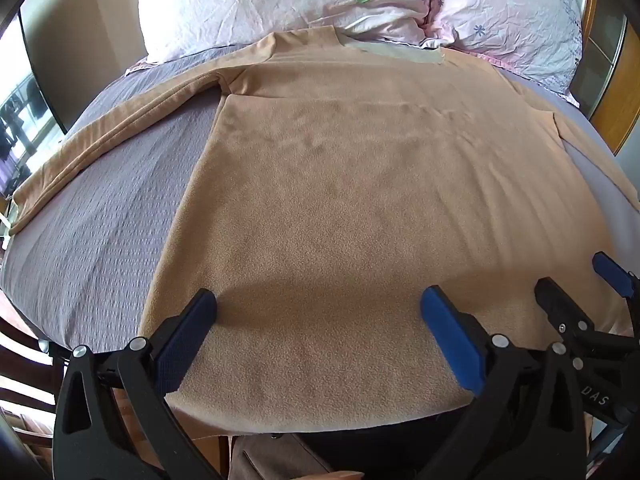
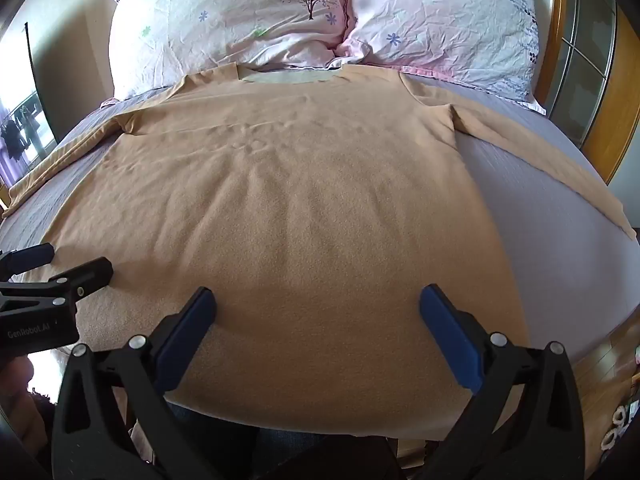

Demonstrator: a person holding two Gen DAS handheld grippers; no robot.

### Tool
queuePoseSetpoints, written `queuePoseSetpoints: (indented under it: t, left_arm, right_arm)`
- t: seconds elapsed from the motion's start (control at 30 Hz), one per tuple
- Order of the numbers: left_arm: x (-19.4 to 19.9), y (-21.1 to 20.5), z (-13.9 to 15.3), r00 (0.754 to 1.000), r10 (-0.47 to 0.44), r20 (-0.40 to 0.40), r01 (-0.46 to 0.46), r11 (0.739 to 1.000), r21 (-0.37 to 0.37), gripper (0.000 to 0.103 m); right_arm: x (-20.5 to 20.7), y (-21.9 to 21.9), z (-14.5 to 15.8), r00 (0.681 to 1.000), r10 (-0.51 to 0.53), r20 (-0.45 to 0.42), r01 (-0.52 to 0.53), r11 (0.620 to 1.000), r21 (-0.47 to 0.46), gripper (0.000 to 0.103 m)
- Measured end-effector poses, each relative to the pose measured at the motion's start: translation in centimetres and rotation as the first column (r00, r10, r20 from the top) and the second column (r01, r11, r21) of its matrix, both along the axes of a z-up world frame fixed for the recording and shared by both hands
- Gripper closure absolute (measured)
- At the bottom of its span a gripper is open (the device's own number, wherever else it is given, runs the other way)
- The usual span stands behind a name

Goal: Fold small clothes

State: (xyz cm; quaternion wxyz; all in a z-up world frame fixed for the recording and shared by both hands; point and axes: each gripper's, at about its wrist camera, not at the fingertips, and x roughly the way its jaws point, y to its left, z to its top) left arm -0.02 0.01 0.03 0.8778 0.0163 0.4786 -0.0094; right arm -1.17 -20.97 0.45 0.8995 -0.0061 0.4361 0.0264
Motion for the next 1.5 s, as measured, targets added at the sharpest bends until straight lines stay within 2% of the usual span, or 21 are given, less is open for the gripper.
queuePoseSetpoints:
  t: [1.5]
  left_arm:
    - [0.04,0.0,0.01,1.0,0.0,0.002,0.0,1.0,0.001,0.001]
  right_arm:
    - [-0.21,-0.21,0.0,1.0,0.0,0.015,0.0,1.0,-0.002,0.002]
